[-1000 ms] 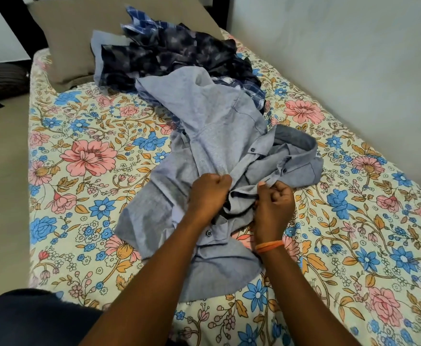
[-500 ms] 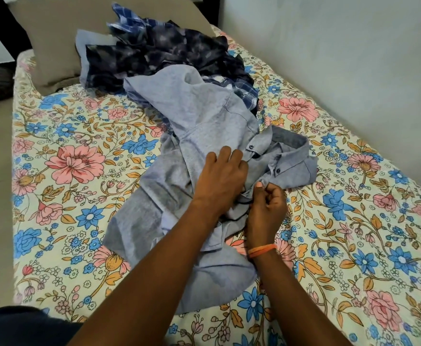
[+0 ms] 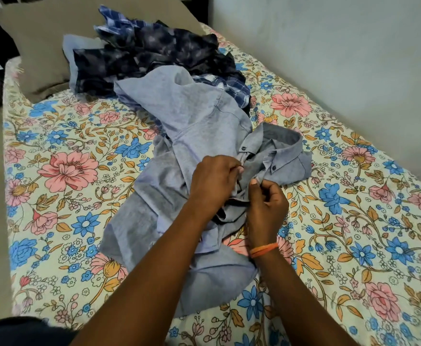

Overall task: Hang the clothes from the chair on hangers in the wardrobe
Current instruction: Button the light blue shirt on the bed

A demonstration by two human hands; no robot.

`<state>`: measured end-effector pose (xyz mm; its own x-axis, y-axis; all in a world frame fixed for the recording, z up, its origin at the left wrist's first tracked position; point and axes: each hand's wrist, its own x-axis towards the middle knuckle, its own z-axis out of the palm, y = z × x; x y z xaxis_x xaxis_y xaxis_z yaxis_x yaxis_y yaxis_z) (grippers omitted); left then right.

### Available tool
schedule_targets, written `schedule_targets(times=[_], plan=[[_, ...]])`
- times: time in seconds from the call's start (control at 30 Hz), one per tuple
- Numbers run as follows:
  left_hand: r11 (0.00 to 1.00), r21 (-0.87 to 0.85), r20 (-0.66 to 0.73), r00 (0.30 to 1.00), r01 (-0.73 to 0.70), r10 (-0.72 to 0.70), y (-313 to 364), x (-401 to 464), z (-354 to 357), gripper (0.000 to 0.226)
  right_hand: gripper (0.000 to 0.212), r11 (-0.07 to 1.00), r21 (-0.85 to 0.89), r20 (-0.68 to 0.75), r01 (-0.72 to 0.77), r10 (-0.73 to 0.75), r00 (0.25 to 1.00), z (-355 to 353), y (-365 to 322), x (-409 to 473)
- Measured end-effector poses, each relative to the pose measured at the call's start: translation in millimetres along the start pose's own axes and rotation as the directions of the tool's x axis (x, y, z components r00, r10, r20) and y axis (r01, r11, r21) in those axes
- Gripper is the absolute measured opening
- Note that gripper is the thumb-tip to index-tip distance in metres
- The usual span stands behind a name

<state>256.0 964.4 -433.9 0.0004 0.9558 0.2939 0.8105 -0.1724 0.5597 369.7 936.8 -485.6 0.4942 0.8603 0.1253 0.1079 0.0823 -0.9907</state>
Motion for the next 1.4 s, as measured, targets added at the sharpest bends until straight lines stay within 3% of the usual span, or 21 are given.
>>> schedule_targets(times=[0.07,0.13,0.2,0.33,0.53,0.73,0.9,1.23,1.33,1.4], plan=[[0.961,-0.261,-0.074,0.990,0.096,-0.119,4.0,-12.2,-0.3,0.010,0.009,0.998,-0.043,-0.002,0.038,-0.038,0.999,-2.9,-2.8,-1.0],[0.817,-0.518,0.017,0.957,0.255,-0.289,8.7,-19.3,2.0,0.007,0.009,0.996,-0.062,0.025,0.071,-0.070,0.997,-6.0,-6.1,-2.8],[0.672,-0.654,0.136,0.928,0.347,-0.346,11.9,-22.6,2.6,0.005,0.009,0.986,-0.092,0.061,0.136,-0.130,0.990,-9.9,-8.1,-4.3],[0.720,-0.617,0.180,0.948,0.317,-0.264,11.5,-25.3,3.7,0.011,0.006,0.972,-0.119,0.086,0.205,-0.195,0.977,-15.9,-9.5,-6.5],[0.821,-0.506,0.094,0.963,0.264,-0.251,18.3,-28.8,4.8,0.012,0.001,0.960,-0.097,0.107,0.263,-0.253,0.962,-18.0,-19.1,-10.8],[0.875,-0.422,0.035,0.968,0.238,-0.247,22.6,-30.1,-0.3,0.008,0.019,0.963,-0.053,0.201,0.266,-0.250,0.947,-27.3,-22.2,-6.9],[0.860,-0.413,0.149,0.954,0.299,-0.260,25.2,-29.7,-8.0,0.011,0.007,0.997,0.007,0.296,0.071,-0.070,0.953,-37.2,-19.5,3.7],[0.953,-0.202,0.197,0.963,0.224,-0.185,31.0,-20.4,-6.3,0.020,0.005,0.997,0.076,0.263,-0.031,0.010,0.965,-34.5,-21.9,-2.1],[0.900,-0.332,0.174,0.956,0.282,-0.236,30.3,-24.3,-4.8,0.016,0.007,0.973,0.153,0.289,-0.175,0.125,0.949,-34.7,-25.8,-2.2],[0.786,-0.495,0.186,0.929,0.369,-0.319,26.7,-28.7,-3.3,0.008,0.007,0.956,0.173,0.327,-0.238,0.173,0.929,-35.8,-26.9,-1.0]])
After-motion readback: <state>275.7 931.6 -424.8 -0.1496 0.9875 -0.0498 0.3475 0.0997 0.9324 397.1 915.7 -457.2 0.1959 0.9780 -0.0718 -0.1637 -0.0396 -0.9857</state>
